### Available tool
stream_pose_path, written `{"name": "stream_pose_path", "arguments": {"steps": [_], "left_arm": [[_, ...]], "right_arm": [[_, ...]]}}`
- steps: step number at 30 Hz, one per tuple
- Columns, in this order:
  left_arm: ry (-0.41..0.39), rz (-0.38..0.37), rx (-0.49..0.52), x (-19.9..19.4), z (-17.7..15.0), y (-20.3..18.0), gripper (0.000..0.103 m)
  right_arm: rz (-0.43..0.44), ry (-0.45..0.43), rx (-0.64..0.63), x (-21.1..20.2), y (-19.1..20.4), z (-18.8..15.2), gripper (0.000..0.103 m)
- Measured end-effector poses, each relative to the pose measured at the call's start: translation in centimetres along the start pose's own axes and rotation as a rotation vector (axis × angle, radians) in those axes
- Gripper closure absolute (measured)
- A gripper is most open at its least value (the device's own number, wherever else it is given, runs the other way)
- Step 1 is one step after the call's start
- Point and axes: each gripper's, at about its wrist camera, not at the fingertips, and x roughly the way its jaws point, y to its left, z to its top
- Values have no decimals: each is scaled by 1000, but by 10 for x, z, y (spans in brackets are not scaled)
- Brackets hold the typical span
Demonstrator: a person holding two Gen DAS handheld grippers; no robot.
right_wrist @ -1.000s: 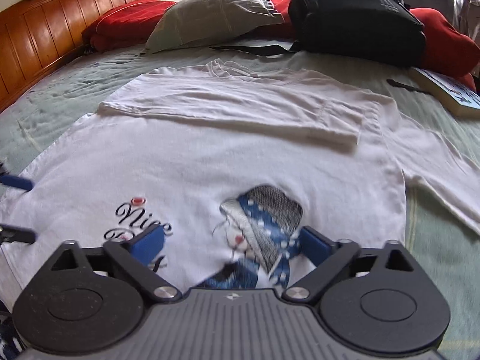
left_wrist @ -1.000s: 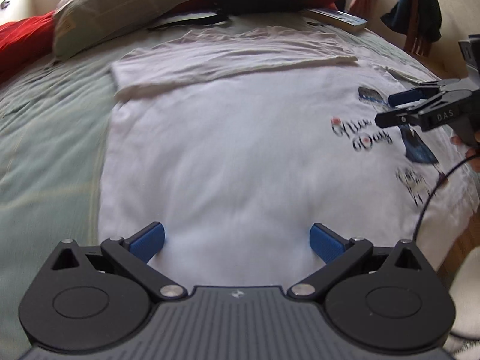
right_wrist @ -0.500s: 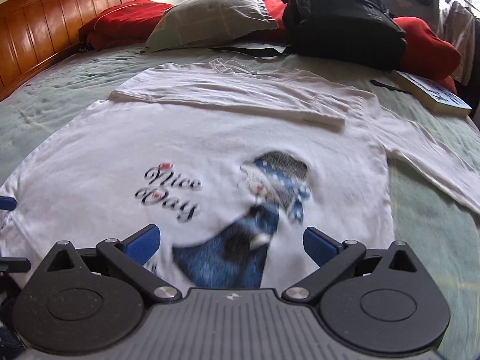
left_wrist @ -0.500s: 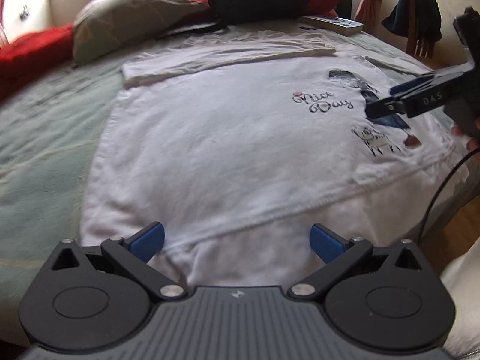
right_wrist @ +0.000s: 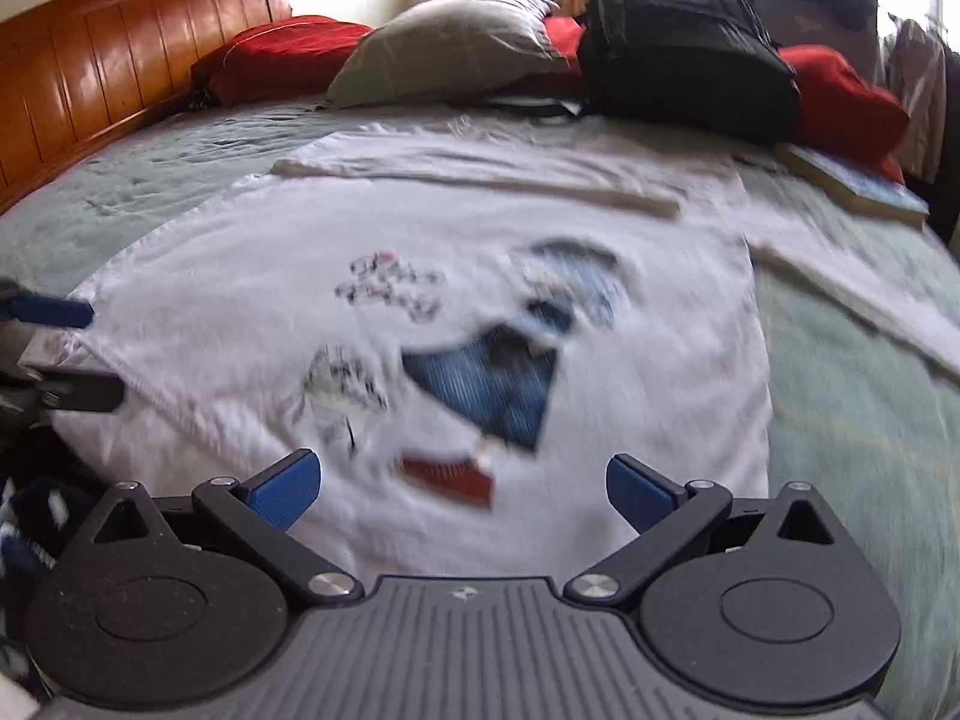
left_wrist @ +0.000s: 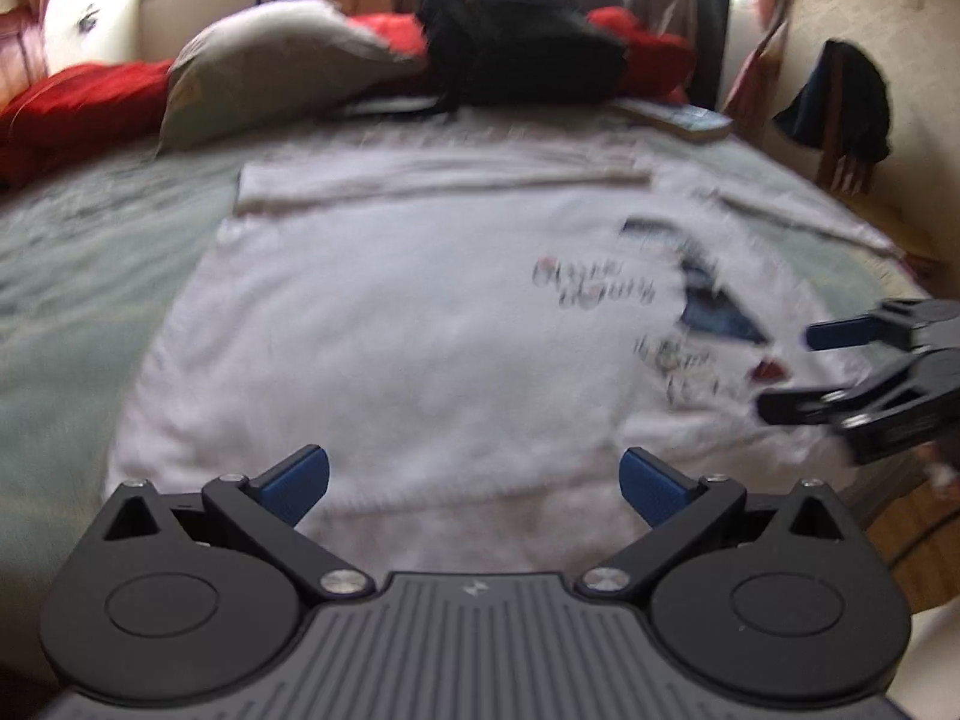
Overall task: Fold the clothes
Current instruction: 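Move the open right tool over the 'Nice Day' print toward the unfolded side, then grasp the unfolded side edge of the white T-shirt with the right tool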
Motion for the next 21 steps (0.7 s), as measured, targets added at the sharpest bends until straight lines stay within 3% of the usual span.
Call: {"name": "stream_pose_path", "arguments": {"steps": [3, 9, 21], "left_arm": [[6, 20, -25, 3, -13, -4, 1], [-47, 38, -45, -15, 0, -19, 1], [-217, -37, 88, -36, 15, -89, 1]], "right_arm": [[30, 4, 45, -6, -14, -16, 0], [81, -63, 112, -27, -39, -18, 0], [-46, -303, 395, -58, -162, -37, 0]]}}
